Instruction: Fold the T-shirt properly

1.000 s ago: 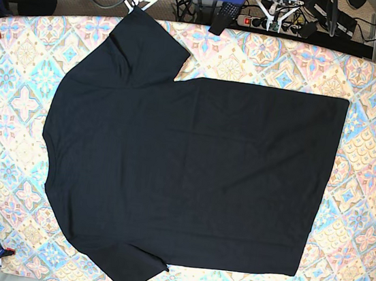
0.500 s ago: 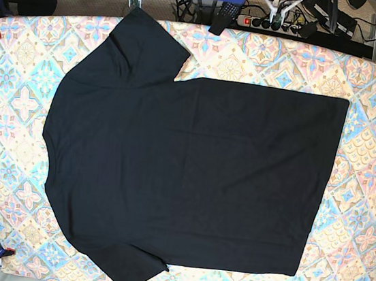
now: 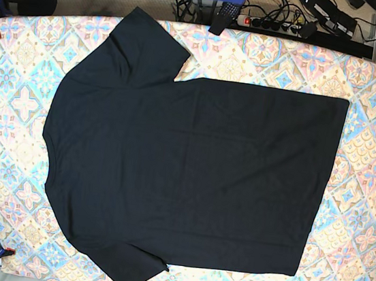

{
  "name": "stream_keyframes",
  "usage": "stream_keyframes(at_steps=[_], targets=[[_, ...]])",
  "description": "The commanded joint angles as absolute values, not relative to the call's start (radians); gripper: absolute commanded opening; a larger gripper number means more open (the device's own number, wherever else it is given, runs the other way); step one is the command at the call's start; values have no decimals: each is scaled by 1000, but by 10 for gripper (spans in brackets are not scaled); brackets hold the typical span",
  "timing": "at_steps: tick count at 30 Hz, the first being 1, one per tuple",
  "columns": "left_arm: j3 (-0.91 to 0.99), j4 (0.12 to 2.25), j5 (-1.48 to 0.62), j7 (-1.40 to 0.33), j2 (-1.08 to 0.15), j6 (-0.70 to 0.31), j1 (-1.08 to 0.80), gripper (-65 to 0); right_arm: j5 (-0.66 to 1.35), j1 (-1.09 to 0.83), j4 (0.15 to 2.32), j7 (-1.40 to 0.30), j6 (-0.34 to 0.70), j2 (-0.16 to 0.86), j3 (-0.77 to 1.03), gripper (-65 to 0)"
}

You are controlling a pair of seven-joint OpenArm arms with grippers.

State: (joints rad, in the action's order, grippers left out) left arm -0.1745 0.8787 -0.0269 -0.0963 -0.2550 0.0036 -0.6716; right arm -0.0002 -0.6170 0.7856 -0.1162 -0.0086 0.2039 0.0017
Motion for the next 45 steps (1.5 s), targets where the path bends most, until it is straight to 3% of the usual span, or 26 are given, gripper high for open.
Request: stream_keyframes(at_steps=[1, 8, 18, 25, 28, 36, 45], targets=[[-176, 935, -30, -88, -268, 7, -728, -628, 1, -670, 825, -111, -4, 200, 5, -650], [-173, 1299, -30, -88, -297, 8, -938, -628, 1, -852, 1104, -111, -4, 173, 211, -650], [-128, 1742, -38, -90, -354, 8, -1142, -628, 2, -1049, 1529, -117, -4, 171, 308, -650], [-59, 1971, -237, -136, -358, 8, -1167, -627, 2, -1107, 1758, -122, -4, 171, 323, -650], [-33, 2025, -331, -237, -358, 8, -1121, -627, 2, -1109, 1844, -165, -4, 170, 318, -650], [4, 2026, -484, -311, -357, 8, -981, -625, 1, -1082, 1954, -280, -4, 162, 252, -650], [283, 2026, -792, -544, -357, 7, -848, -622, 1, -1013, 1954, -285, -4, 157, 128, -650]])
